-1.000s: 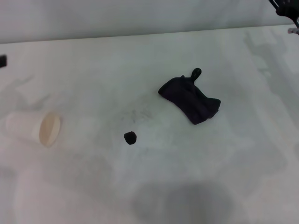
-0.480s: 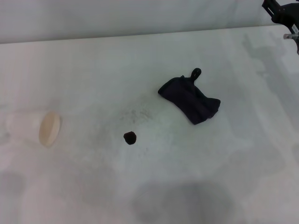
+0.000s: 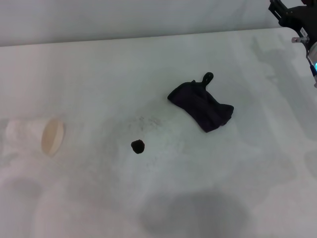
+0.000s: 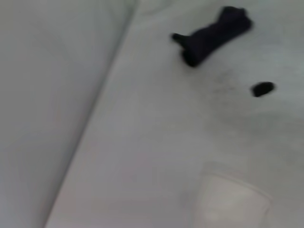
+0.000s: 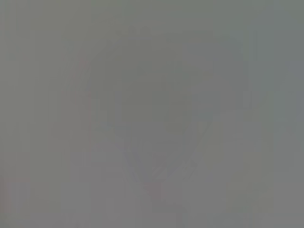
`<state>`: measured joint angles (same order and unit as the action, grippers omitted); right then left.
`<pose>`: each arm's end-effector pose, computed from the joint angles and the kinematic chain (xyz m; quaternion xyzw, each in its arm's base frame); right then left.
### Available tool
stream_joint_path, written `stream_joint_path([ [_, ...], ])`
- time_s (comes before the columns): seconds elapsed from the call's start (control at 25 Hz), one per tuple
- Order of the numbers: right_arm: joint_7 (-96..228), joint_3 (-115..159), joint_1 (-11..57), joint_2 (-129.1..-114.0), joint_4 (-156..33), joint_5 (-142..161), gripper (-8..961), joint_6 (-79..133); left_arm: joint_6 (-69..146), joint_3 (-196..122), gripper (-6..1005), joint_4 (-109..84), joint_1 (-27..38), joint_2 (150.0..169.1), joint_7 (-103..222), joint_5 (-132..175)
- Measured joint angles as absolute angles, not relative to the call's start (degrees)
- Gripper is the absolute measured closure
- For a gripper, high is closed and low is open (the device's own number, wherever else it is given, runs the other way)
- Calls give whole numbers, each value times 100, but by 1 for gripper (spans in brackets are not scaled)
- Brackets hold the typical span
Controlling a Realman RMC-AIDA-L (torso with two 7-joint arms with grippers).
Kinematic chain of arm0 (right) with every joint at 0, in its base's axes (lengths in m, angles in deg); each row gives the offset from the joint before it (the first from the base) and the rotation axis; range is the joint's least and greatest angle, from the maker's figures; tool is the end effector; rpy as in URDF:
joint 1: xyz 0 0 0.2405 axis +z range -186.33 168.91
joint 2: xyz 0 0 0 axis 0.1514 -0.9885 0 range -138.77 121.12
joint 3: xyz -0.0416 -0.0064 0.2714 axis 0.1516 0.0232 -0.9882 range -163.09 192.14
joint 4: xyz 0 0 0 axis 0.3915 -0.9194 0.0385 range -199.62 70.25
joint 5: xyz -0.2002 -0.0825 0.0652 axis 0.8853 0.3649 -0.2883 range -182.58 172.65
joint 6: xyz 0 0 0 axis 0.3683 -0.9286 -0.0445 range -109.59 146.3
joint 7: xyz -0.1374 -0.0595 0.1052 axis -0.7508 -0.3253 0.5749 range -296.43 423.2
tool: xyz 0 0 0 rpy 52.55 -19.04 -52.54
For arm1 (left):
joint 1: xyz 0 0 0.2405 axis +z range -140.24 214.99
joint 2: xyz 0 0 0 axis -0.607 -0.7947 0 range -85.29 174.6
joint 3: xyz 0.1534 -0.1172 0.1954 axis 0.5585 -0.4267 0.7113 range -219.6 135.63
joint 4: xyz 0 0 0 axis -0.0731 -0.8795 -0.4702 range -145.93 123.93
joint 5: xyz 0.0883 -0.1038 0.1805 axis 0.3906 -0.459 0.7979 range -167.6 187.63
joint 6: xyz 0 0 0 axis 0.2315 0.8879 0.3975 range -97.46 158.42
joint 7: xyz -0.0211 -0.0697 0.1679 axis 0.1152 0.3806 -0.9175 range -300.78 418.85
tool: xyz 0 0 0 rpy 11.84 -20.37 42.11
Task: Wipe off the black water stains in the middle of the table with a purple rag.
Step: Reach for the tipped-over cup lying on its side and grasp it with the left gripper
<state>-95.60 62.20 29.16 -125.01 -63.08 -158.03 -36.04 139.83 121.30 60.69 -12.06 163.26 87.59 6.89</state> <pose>0.3511 0.4634 0.0152 -0.6557 0.3037 0.2978 0.6237 -0.3272 0.3504 0.0947 -0.9645 0.0960 0.0767 0.2339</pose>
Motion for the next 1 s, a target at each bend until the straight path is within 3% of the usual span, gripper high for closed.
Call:
stream_joint_path([
  [1.0, -9534, 6198, 2998, -12501, -6303, -15825, 95, -3560, 12046, 12119, 133, 4284, -1965, 16367, 8155, 2202],
])
